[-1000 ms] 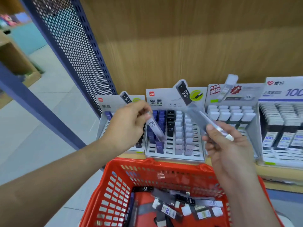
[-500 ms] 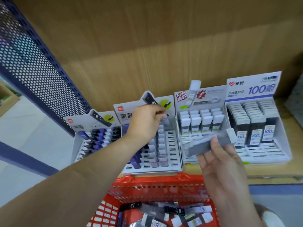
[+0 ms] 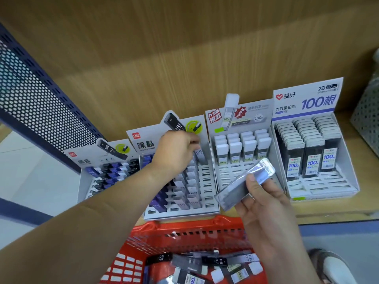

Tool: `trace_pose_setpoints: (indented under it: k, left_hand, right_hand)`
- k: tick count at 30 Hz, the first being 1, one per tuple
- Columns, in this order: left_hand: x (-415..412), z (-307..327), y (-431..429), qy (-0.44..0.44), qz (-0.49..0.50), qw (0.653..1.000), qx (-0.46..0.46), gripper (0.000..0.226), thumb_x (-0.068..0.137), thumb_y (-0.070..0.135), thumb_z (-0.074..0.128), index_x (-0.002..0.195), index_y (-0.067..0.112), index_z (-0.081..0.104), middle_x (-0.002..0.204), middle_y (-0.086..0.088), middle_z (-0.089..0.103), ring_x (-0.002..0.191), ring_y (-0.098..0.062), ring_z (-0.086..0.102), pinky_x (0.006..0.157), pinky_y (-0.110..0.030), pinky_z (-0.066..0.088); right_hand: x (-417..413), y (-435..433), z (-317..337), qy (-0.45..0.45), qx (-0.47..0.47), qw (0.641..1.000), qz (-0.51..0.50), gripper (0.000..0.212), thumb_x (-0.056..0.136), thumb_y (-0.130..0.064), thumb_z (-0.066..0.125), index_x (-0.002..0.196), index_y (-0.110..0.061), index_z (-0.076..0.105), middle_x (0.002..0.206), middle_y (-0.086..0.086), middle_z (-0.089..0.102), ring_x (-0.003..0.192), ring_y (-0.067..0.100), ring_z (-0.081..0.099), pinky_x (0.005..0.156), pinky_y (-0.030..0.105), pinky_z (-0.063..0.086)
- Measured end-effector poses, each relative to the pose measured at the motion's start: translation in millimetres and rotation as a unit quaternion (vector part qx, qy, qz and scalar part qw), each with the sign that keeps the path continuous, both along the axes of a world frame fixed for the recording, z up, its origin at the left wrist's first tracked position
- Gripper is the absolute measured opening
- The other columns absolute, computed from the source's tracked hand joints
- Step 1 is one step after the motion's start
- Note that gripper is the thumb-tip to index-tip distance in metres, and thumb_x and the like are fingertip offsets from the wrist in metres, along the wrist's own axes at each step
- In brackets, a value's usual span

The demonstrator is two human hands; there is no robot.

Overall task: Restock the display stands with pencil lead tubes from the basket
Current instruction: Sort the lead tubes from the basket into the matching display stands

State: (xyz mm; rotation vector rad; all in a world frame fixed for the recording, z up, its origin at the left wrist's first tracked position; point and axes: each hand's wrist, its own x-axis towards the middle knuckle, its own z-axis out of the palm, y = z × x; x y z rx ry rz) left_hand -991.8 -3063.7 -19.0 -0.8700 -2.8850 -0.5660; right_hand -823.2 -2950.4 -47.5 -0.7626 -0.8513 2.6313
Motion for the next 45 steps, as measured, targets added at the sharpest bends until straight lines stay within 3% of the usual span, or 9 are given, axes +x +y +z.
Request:
trace_pose_setpoints:
  k: [5, 15, 17, 20, 22, 25, 31, 38, 45]
  left_hand:
    - [1, 4, 5, -0.008, 0.012, 1.000, 0.005, 0.005, 0.089, 0.015, 0.064, 0.094, 0.014, 0.065, 0.078, 0.002, 0.069, 0.075, -0.013, 0.059, 0.068, -0.023, 0.044]
    - [2, -10, 6, 0.051, -0.020, 0.994, -0.098, 0.020, 0.093, 0.018, 0.054, 0.084, 0.014, 0.071, 0.087, -0.003, 0.070, 0.087, -0.026, 0.060, 0.077, -0.034, 0.050]
    - [19, 5, 8, -0.074, 0.019, 0.996, 0.049, 0.018, 0.093, 0.013, 0.056, 0.097, 0.018, 0.073, 0.099, 0.003, 0.071, 0.091, -0.019, 0.062, 0.080, -0.028, 0.050]
    - [61, 34, 5, -0.460, -0.005, 0.829, 0.320, 0.026, 0.090, 0.016, 0.062, 0.115, 0.014, 0.068, 0.109, -0.004, 0.071, 0.092, -0.015, 0.064, 0.082, -0.029, 0.054]
    - [82, 40, 1, -0.520, -0.048, 0.788, 0.326, 0.034, 0.085, 0.024, 0.062, 0.114, 0.008, 0.067, 0.102, -0.009, 0.071, 0.091, -0.018, 0.067, 0.087, -0.034, 0.055]
    - [98, 38, 5, -0.470, -0.034, 0.801, 0.370, 0.031, 0.076, 0.030, 0.072, 0.096, 0.007, 0.072, 0.091, -0.016, 0.071, 0.084, -0.028, 0.068, 0.083, -0.039, 0.056]
    - [108, 47, 26, -0.344, 0.054, 0.857, 0.381, 0.016, 0.080, 0.025, 0.071, 0.086, 0.010, 0.071, 0.061, -0.002, 0.061, 0.051, -0.012, 0.049, 0.046, -0.020, 0.041]
    - [103, 50, 75, -0.222, 0.010, 0.942, 0.253, 0.018, 0.090, 0.008, 0.064, 0.083, 0.025, 0.068, 0.074, -0.007, 0.071, 0.063, -0.020, 0.066, 0.069, -0.034, 0.059]
    - [98, 20, 132, -0.085, -0.041, 0.982, 0.161, 0.009, 0.089, 0.019, 0.066, 0.094, 0.022, 0.073, 0.069, 0.017, 0.065, 0.066, -0.004, 0.060, 0.066, -0.021, 0.045]
  right_hand:
    - [2, -4, 6, -0.015, 0.003, 0.999, 0.043, 0.017, 0.092, -0.009, 0.056, 0.103, -0.012, 0.069, 0.083, 0.004, 0.075, 0.080, 0.028, 0.075, 0.057, 0.033, 0.060]
    - [2, -4, 1, -0.055, 0.141, 0.987, 0.044, 0.023, 0.095, -0.015, 0.058, 0.109, -0.029, 0.070, 0.066, -0.001, 0.067, 0.054, 0.013, 0.062, 0.050, 0.028, 0.044]
    - [2, -3, 2, -0.053, 0.122, 0.989, 0.068, 0.022, 0.096, -0.016, 0.056, 0.110, -0.022, 0.072, 0.059, 0.003, 0.059, 0.045, 0.014, 0.051, 0.042, 0.024, 0.032]
    - [5, -2, 10, -0.026, 0.059, 0.984, 0.168, 0.038, 0.088, -0.033, 0.058, 0.108, -0.002, 0.066, 0.056, 0.004, 0.046, 0.036, 0.011, 0.029, 0.046, 0.027, 0.012]
    - [9, 0, 16, 0.005, 0.007, 0.973, 0.230, 0.047, 0.084, -0.042, 0.058, 0.107, -0.001, 0.063, 0.057, 0.004, 0.043, 0.036, 0.009, 0.025, 0.041, 0.022, 0.016]
    - [16, 10, 24, 0.033, -0.037, 0.959, 0.278, 0.058, 0.087, -0.056, 0.050, 0.096, -0.004, 0.072, 0.059, 0.005, 0.046, 0.037, 0.007, 0.032, 0.034, 0.017, 0.025]
    - [35, 39, 38, -0.004, 0.206, 0.957, 0.202, 0.034, 0.087, -0.042, 0.059, 0.091, -0.013, 0.075, 0.078, 0.015, 0.073, 0.054, 0.015, 0.057, 0.045, 0.022, 0.042]
    - [41, 75, -5, -0.161, 0.302, 0.939, -0.026, 0.002, 0.090, -0.021, 0.070, 0.089, -0.019, 0.069, 0.081, 0.001, 0.072, 0.072, 0.018, 0.066, 0.069, 0.039, 0.055]
    - [56, 84, -47, -0.326, 0.420, 0.847, 0.013, 0.060, 0.081, -0.017, 0.058, 0.140, -0.010, 0.049, 0.124, 0.021, 0.057, 0.118, 0.037, 0.050, 0.101, 0.041, 0.039]
